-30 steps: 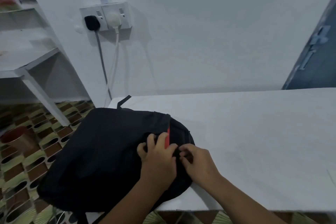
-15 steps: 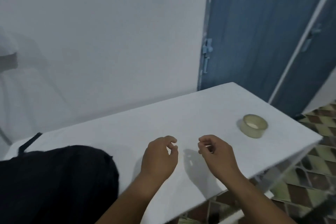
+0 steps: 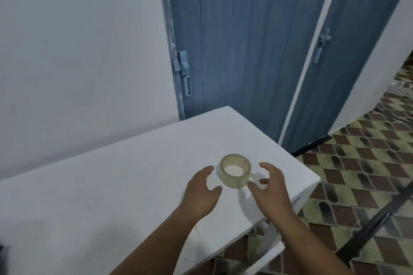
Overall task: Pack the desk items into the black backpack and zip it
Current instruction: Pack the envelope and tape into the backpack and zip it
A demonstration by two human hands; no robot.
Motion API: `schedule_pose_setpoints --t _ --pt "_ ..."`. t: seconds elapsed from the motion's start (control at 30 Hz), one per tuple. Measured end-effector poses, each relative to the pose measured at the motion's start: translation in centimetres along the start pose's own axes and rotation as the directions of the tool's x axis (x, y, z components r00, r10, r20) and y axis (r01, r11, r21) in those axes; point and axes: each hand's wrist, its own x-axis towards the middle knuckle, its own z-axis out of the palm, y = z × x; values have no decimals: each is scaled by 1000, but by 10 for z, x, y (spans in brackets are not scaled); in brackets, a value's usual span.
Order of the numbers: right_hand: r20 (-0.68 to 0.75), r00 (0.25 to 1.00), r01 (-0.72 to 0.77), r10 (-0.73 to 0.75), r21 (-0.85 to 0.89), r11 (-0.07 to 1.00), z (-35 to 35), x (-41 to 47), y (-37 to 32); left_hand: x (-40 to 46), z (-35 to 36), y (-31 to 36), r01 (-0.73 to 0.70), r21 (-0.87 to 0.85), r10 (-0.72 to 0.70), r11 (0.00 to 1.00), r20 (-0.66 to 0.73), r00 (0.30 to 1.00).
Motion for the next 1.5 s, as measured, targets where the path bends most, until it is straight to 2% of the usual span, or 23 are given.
schedule_pose_setpoints --t 0.13,0.23,0.3,0.37,0.5,0.63,0.77,0.83,0.87,0.9,0.93,0.97,1.03,1.1,1.13,1.2,1.23,1.27,1.33,1.5 --pt "219 971 -93 97 -28 995 0 27 14 26 25 9 60 -34 -58 998 68 996" --pt "305 952 -7 7 -1 1000 8 35 13 35 32 10 68 -126 -59 990 71 996" --pt "283 958 31 -46 56 998 15 38 10 36 29 10 71 -208 -70 975 14 997" --pt "272 961 6 -41 130 991 25 38 5 32 16 8 131 -310 -158 942 -65 985" --pt "355 933 -47 -59 284 958 55 29 -18 10 -31 -10 105 -436 -237 894 -261 936" --pt "496 858 -75 -133 377 923 103 6 -61 -38 -87 -34 55 -402 -244 914 -437 865" --pt "655 736 -128 -172 384 915 162 -36 -106 -102 -143 -72 57 -308 -248 950 -630 735" --pt "697 695 -151 -176 381 912 191 -60 -123 -139 -166 -99 129 -109 -167 986 -747 644" --pt "712 678 -157 -184 385 909 202 -70 -130 -154 -177 -112 230 37 -112 972 -792 601" --pt "731 654 -165 -193 387 907 215 -82 -138 -172 -189 -129 382 181 -68 906 -829 555" --pt "747 634 -170 -201 388 906 226 -94 -145 -189 -200 -147 539 281 -57 794 -848 526" --pt "759 617 -171 -206 386 907 237 -105 -153 -205 -212 -164 666 318 -100 674 -855 509" --pt "770 598 -159 -222 385 909 257 -128 -166 -236 -235 -190 816 314 -260 485 -840 477" --pt "772 596 -148 -222 377 914 275 -150 -177 -262 -256 -209 874 301 -364 381 -820 441" --pt "773 596 -148 -217 371 917 284 -161 -182 -274 -268 -215 869 302 -360 392 -819 447" --pt "778 592 -147 -211 362 920 297 -180 -190 -288 -291 -219 786 234 -300 573 -832 467" --pt "780 591 -142 -207 352 925 304 -191 -194 -295 -305 -218 728 142 -300 671 -845 442" --pt "780 592 -127 -204 340 932 312 -202 -199 -303 -318 -217 689 44 -332 723 -853 403" --pt "771 600 -90 -211 327 941 328 -225 -208 -317 -343 -216 637 -92 -395 766 -848 353" --pt "775 590 13 -226 271 963 371 -285 -232 -341 -376 -214 424 -337 -488 841 -811 323"
